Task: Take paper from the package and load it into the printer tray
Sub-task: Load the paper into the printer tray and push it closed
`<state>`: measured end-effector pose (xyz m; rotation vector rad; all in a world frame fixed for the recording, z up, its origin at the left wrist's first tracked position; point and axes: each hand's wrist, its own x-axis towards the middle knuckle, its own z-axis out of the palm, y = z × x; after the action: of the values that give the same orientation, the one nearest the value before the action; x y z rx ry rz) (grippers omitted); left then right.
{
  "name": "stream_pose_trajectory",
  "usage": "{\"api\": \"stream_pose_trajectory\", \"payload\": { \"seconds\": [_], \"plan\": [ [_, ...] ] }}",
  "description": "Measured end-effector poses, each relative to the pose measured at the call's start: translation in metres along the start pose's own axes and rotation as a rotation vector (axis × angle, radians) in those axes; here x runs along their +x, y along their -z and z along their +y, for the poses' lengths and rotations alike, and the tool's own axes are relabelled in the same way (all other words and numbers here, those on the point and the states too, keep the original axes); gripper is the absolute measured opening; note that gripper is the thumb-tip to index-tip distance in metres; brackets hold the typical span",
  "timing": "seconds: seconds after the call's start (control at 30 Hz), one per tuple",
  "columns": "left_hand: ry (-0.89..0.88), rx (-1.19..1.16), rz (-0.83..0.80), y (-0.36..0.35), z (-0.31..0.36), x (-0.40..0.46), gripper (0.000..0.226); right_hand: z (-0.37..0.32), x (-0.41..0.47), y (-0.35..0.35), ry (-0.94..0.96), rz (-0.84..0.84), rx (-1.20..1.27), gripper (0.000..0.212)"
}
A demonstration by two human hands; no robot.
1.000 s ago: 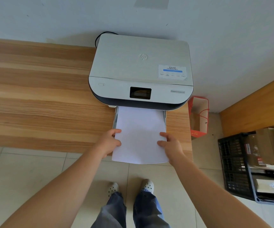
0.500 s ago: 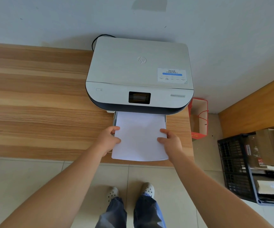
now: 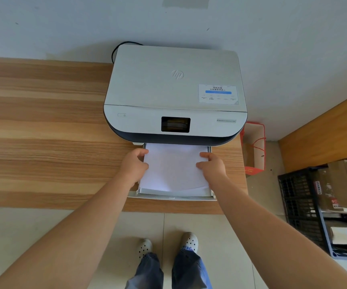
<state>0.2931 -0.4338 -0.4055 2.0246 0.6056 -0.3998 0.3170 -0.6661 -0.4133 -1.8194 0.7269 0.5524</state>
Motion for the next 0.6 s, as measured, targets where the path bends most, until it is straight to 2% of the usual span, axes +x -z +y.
{"api": "stream_pose_trajectory", "payload": {
  "seconds": [0.2,0.33,0.43,0.53,0.6],
  "plan": [
    [-0.08,0.094,0.025,-0.003,-0.004,0.001,0.054,-0.001,-0.006,0.007,0.066,-0.003,-0.138,0.044],
    [-0.256,0.242,0.056,-0.003,-0.012,-0.006,0.045,0.001,-0.016,0.017,0.238,0.088,-0.422,0.045],
    [-0.409,0.443,-0.005,-0.003,-0.016,-0.006,0.043,0.003,-0.021,0.015,0.429,0.136,-0.628,0.045],
    [-0.433,0.612,-0.119,-0.007,-0.013,-0.008,0.052,0.006,-0.018,0.003,0.607,-0.027,-0.89,0.046],
    [-0.427,0.7,-0.162,-0.01,-0.013,-0.01,0.058,0.014,-0.013,-0.002,0.65,-0.106,-1.04,0.047]
  ]
}}
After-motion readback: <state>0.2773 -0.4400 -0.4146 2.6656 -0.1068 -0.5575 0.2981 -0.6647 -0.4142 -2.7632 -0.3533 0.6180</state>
